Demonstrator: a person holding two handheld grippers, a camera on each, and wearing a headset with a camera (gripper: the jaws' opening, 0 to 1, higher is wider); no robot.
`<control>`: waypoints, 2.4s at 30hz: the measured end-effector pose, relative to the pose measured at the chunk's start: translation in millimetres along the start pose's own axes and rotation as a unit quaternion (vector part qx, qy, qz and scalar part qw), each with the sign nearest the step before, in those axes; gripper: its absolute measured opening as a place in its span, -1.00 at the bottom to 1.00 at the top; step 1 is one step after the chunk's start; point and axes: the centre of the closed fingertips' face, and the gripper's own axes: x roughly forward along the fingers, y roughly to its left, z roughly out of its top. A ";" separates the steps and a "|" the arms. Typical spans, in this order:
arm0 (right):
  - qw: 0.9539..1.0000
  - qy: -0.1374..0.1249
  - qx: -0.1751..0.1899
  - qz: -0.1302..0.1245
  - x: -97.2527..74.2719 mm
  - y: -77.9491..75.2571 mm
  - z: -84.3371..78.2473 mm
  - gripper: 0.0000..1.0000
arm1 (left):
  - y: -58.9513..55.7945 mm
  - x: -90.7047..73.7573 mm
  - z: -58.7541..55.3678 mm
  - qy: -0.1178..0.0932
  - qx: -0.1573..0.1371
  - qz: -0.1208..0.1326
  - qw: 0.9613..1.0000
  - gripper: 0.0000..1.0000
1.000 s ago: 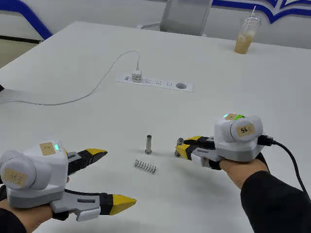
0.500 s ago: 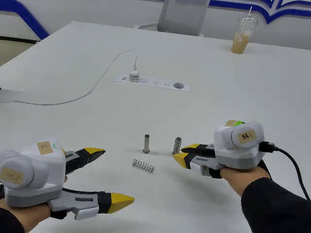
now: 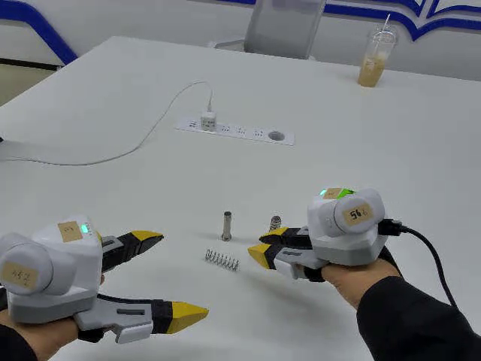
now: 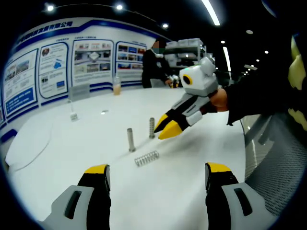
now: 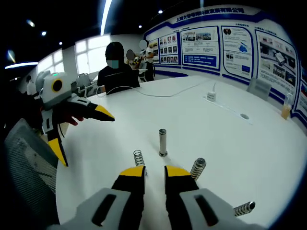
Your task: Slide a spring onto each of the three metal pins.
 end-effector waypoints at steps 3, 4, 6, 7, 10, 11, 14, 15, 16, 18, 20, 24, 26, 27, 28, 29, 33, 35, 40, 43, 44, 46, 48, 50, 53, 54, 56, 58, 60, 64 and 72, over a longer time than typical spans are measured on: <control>1.000 0.004 -0.009 0.010 5.1 6.0 3.6 -0.66 | 0.4 -0.2 0.1 0.000 0.000 0.001 1.000 0.65; 1.000 0.005 -0.013 0.014 7.2 8.1 5.2 -0.66 | 0.4 -0.1 0.1 0.001 0.000 0.001 1.000 0.65; 1.000 0.010 -0.020 0.021 11.5 12.1 8.1 -0.66 | 0.5 0.1 0.0 0.001 0.000 0.001 1.000 0.65; 0.999 0.012 -0.025 0.023 13.2 13.5 9.2 -0.66 | 0.4 0.3 0.0 0.001 0.000 0.000 1.000 0.65; 0.999 0.020 -0.038 0.031 19.5 18.9 12.4 -0.66 | 0.1 0.5 0.1 0.002 0.001 0.000 1.000 0.65; 0.998 0.025 -0.043 0.034 22.4 20.9 12.8 -0.66 | 0.1 0.5 0.0 0.002 0.001 0.000 1.000 0.65; 0.997 0.039 -0.057 0.039 28.7 24.3 11.4 -0.66 | 0.6 0.0 -0.5 0.002 0.001 0.001 1.000 0.65; 0.996 0.042 -0.061 0.040 30.3 25.0 10.9 -0.66 | 0.8 -0.3 -0.7 0.003 0.000 0.001 1.000 0.65; 0.996 0.046 -0.069 0.041 32.5 26.3 10.3 -0.67 | 1.1 -0.8 -1.0 0.003 0.001 0.001 1.000 0.65; 0.995 0.053 -0.078 0.045 35.3 28.6 9.5 -0.67 | 1.6 -1.4 -1.5 0.003 0.000 0.002 1.000 0.65; 0.993 0.061 -0.090 0.049 38.7 31.7 8.5 -0.67 | 2.2 -2.0 -2.1 0.004 0.000 0.003 1.000 0.65; 0.989 0.080 -0.113 0.054 46.2 35.6 4.1 -0.67 | 2.7 -2.3 -3.0 0.004 -0.001 0.003 1.000 0.65; 0.988 0.086 -0.115 0.056 49.6 36.5 3.2 -0.67 | 2.8 -2.0 -3.2 0.005 -0.001 0.003 1.000 0.65; 0.988 0.087 -0.116 0.056 50.9 36.9 3.0 -0.67 | 2.8 -1.9 -3.2 0.005 -0.001 0.003 1.000 0.65; 0.988 0.089 -0.115 0.057 52.2 37.0 2.6 -0.67 | 2.9 -1.8 -3.3 0.004 -0.001 0.003 1.000 0.65; 0.987 0.093 -0.115 0.056 54.1 36.8 1.7 -0.67 | 3.2 -1.5 -3.7 0.005 -0.001 0.003 1.000 0.65; 0.986 0.104 -0.120 0.053 58.6 35.2 -1.0 -0.68 | 4.0 -1.6 -5.1 0.005 -0.002 0.003 1.000 0.65; 0.985 0.110 -0.119 0.055 60.2 35.3 -2.7 -0.69 | 4.9 -1.9 -6.2 0.005 -0.003 0.004 1.000 0.65; 0.984 0.119 -0.122 0.055 64.0 33.4 -5.5 -0.70 | 5.6 -2.6 -7.3 0.006 -0.005 0.005 1.000 0.65; 0.983 0.125 -0.123 0.058 66.6 34.0 -7.3 -0.71 | 6.3 -2.9 -7.6 0.006 -0.006 0.006 1.000 0.65; 0.982 0.126 -0.124 0.058 67.1 34.5 -7.7 -0.72 | 6.6 -3.0 -7.6 0.006 -0.006 0.006 1.000 0.65; 0.982 0.128 -0.126 0.060 67.8 35.1 -7.6 -0.73 | 6.9 -3.4 -7.5 0.005 -0.007 0.007 1.000 0.65; 0.982 0.130 -0.127 0.060 68.6 35.1 -8.2 -0.75 | 7.2 -3.6 -7.5 0.005 -0.007 0.007 1.000 0.65; 0.981 0.133 -0.127 0.060 69.6 34.8 -9.7 -0.75 | 7.3 -4.1 -7.7 0.005 -0.008 0.008 1.000 0.65; 0.982 0.132 -0.123 0.062 69.9 35.4 -9.6 -0.76 | 7.9 -4.9 -7.9 0.005 -0.009 0.009 1.000 0.65; 0.982 0.132 -0.123 0.062 69.6 35.9 -9.5 -0.76 | 8.2 -5.3 -8.2 0.005 -0.009 0.009 1.000 0.65; 0.982 0.130 -0.120 0.062 68.7 35.9 -9.4 -0.76 | 8.1 -5.7 -8.2 0.005 -0.009 0.010 1.000 0.65; 0.983 0.127 -0.116 0.061 67.0 35.5 -8.6 -0.76 | 8.0 -5.8 -7.9 0.005 -0.009 0.010 1.000 0.65; 0.984 0.122 -0.113 0.060 64.4 34.9 -6.0 -0.76 | 7.6 -5.6 -7.5 0.005 -0.009 0.010 1.000 0.65; 0.986 0.112 -0.110 0.057 59.8 35.4 -0.2 -0.76 | 5.7 -4.5 -5.6 0.004 -0.006 0.007 1.000 0.65; 0.989 0.094 -0.103 0.050 49.3 33.4 6.9 -0.76 | 4.4 -2.7 -2.5 0.003 -0.003 0.005 1.000 0.65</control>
